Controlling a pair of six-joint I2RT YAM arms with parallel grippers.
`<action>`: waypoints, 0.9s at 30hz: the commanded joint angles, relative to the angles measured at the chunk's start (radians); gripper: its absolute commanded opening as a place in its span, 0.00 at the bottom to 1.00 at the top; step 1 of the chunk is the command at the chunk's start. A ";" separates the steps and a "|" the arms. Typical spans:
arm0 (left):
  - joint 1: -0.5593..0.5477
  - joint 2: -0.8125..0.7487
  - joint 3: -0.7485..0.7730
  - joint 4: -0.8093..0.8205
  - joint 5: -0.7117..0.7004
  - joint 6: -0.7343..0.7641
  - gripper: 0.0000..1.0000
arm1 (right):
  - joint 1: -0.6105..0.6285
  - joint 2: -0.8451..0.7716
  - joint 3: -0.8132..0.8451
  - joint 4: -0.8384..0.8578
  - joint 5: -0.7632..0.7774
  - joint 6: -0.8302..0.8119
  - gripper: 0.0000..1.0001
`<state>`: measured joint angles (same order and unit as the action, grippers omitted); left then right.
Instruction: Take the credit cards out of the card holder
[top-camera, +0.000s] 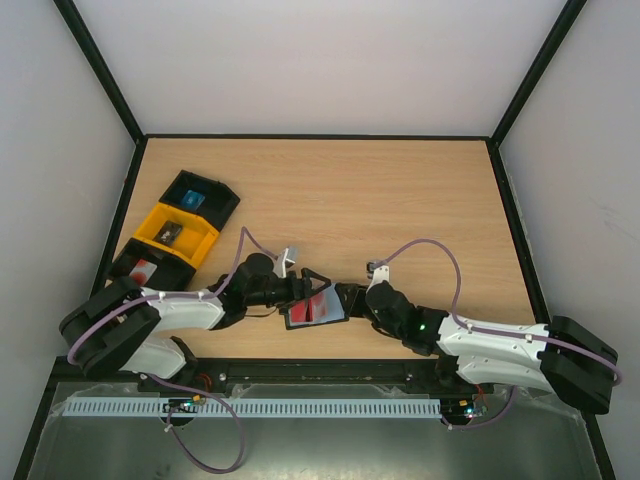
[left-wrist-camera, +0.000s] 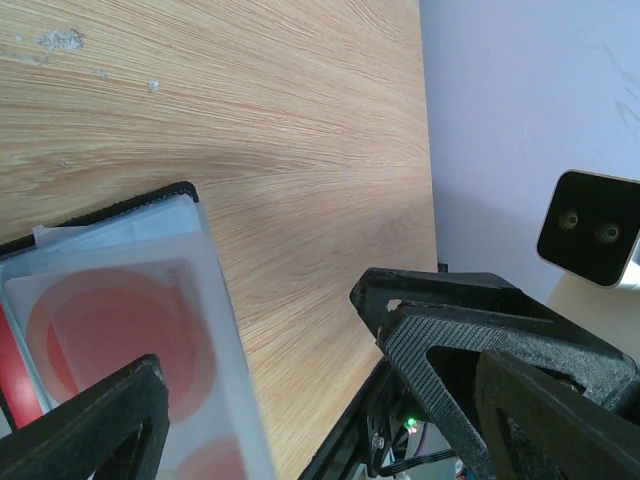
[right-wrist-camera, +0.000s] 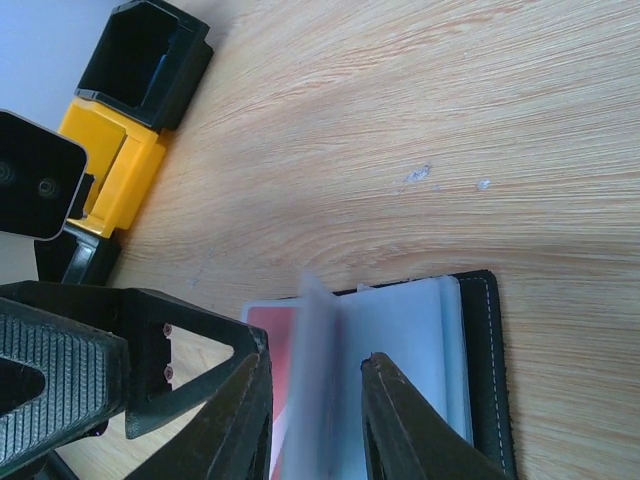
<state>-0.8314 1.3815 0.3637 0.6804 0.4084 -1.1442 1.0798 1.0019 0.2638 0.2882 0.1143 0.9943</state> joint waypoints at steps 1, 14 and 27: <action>-0.005 -0.003 0.013 0.011 -0.003 0.021 0.84 | 0.000 -0.013 -0.015 -0.019 0.012 -0.008 0.26; -0.004 -0.022 -0.016 -0.108 -0.104 0.055 0.69 | 0.001 0.121 -0.003 0.052 -0.050 -0.029 0.23; 0.005 0.068 -0.048 -0.043 -0.094 0.049 0.51 | 0.000 0.247 0.023 0.106 -0.104 -0.029 0.15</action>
<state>-0.8307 1.4231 0.3286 0.5934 0.3130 -1.1030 1.0798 1.2346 0.2661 0.3656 0.0074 0.9752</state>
